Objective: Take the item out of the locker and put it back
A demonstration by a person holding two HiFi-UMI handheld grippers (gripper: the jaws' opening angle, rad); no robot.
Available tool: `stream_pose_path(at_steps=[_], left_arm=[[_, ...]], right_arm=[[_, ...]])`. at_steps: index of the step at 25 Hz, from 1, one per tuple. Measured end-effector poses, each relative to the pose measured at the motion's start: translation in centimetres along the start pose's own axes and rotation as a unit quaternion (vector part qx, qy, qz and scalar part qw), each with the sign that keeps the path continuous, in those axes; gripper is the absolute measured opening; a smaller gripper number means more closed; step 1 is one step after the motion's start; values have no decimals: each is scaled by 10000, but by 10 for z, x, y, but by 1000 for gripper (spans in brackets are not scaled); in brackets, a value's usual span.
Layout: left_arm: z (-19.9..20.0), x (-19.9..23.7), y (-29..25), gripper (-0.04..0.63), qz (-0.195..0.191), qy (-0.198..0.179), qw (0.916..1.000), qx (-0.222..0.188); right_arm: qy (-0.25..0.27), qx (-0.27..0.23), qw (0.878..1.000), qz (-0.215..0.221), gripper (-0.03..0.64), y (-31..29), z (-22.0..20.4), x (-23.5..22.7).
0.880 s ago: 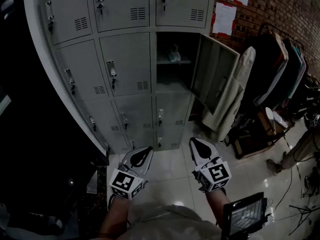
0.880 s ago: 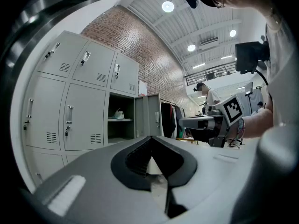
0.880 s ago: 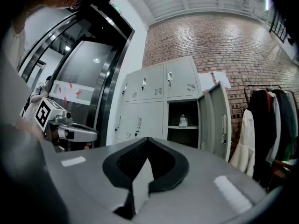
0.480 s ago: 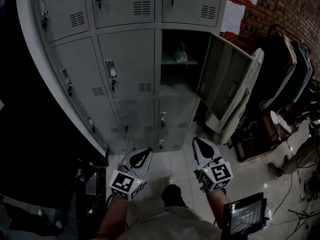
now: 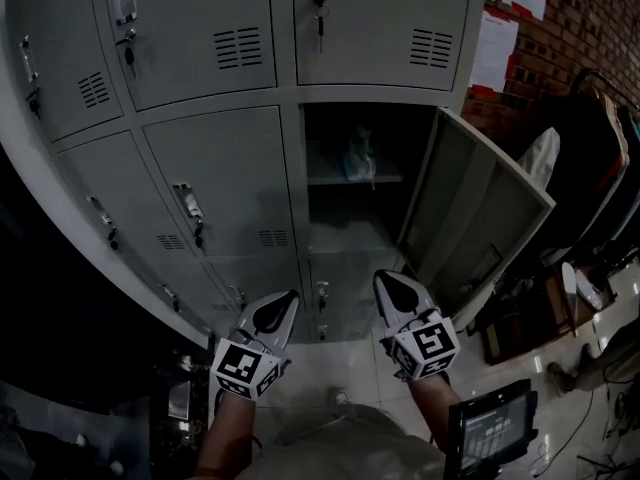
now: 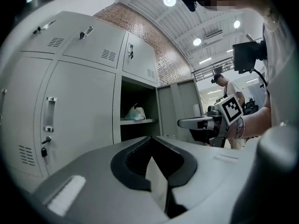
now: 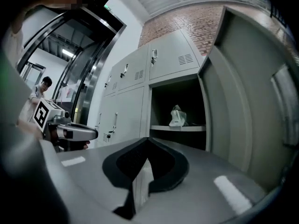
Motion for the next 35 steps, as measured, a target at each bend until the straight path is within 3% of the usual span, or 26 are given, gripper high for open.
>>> stream_pose_path(at_steps=[8, 10, 11, 14, 15, 18, 23, 26, 27, 29, 31, 35], left_arm=[[5, 56, -50, 4, 161, 99, 9998, 1], [8, 67, -58, 5, 105, 54, 9999, 14], [9, 71, -61, 5, 72, 17, 10000, 22], [14, 83, -69, 5, -16, -34, 10000, 6], [16, 87, -71, 5, -23, -40, 10000, -3], [12, 98, -72, 4, -14, -30, 10000, 47], [10, 110, -70, 5, 14, 37, 9999, 158], [9, 119, -71, 5, 62, 46, 9999, 142], [9, 122, -71, 5, 95, 60, 9998, 151], [8, 126, -72, 5, 96, 91, 9998, 179], [6, 130, -73, 5, 51, 105, 9998, 151], [6, 134, -73, 4, 22, 96, 9999, 90]], right_arm=[[142, -200, 9996, 102, 2, -82, 19, -40], [104, -304, 9995, 20, 32, -96, 25, -46], [95, -363, 9993, -53, 89, -103, 27, -49], [168, -608, 9971, -420, 381, -127, 39, -56], [221, -675, 9961, -529, 446, -136, 44, -59], [172, -691, 9957, -598, 497, -168, 52, -68], [197, -605, 9958, -664, 492, -200, 55, -74], [331, -364, 9960, -750, 456, -216, 52, -80], [385, -197, 9966, -704, 400, -220, 49, -81], [512, 20, 9969, -590, 173, -223, 45, -82], [664, -15, 9961, -576, 50, -221, 47, -82], [668, -243, 9953, -663, 17, -215, 55, -82]])
Point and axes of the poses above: the fingertips, and each gripper's own axes: y backward along the fingers, x to its left, z out of its top, the point moved 10 cm from there along y, backward along the fingers, and after that the axes turned 8 degrees about -z, right-handed, at the moved point
